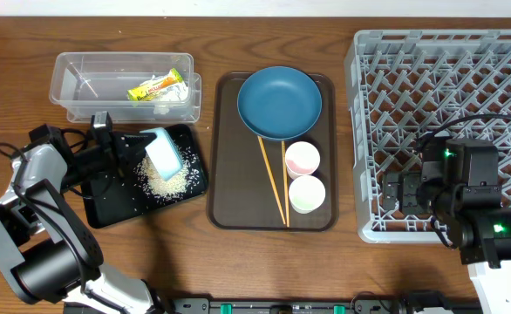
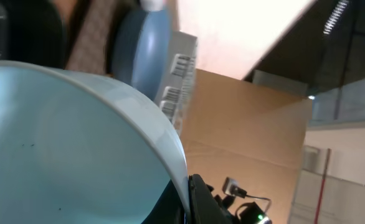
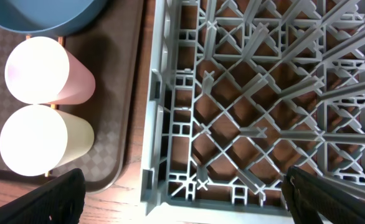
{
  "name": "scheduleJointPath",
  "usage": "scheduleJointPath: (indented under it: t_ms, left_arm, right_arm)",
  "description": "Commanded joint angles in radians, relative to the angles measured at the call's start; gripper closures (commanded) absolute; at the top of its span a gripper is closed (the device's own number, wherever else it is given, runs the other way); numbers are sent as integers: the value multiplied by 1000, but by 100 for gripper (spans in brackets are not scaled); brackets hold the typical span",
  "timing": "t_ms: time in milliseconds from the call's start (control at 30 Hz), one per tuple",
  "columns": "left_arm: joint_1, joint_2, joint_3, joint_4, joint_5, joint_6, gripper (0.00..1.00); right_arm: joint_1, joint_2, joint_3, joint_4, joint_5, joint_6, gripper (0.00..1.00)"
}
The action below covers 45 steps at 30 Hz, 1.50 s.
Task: Sort waste into correct bins and load items into the dishwasher rack
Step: 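Lift the bowl with the left gripper and tip the rice onto the black tray, then carry the emptied bowl with the left gripper back onto the brown tray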
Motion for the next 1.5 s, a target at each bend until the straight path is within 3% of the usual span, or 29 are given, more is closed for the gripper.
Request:
scheduleJointPath:
  t_ms: [0,133,233,400,533,767,933,1100,1467]
  left_arm:
    - [7,0,-4,-6,85,72,94]
    - [11,0,-4,9,-61,3,94]
    - [11,0,-5,10,84,69,94]
    - [15,0,-3,3,-4,35,94]
    - [4,-6,-2,-10,89,46,94]
    - [-27,-115,2,-16,65,72,94]
    - [-92,-260,3,-17,-198,67,94]
    - [-246,-386,4,11,-482,37,94]
    - [-777,-418,4,123,-992,37,94]
  right_arm:
    - [6,-5,23,-1,3,-1,1]
    - [6,-5,23,-1,3,-1,1]
    - [6,-5,23,-2,3,-1,1]
    - [6,-5,23,0,3,-1,1]
    - [6,-5,23,-1,3,-1,1]
    - [6,-5,23,0,3,-1,1]
    - [6,-5,23,1,3,-1,1]
    - [6,-5,23,1,3,-1,1]
    - [6,-5,23,2,3,-1,1]
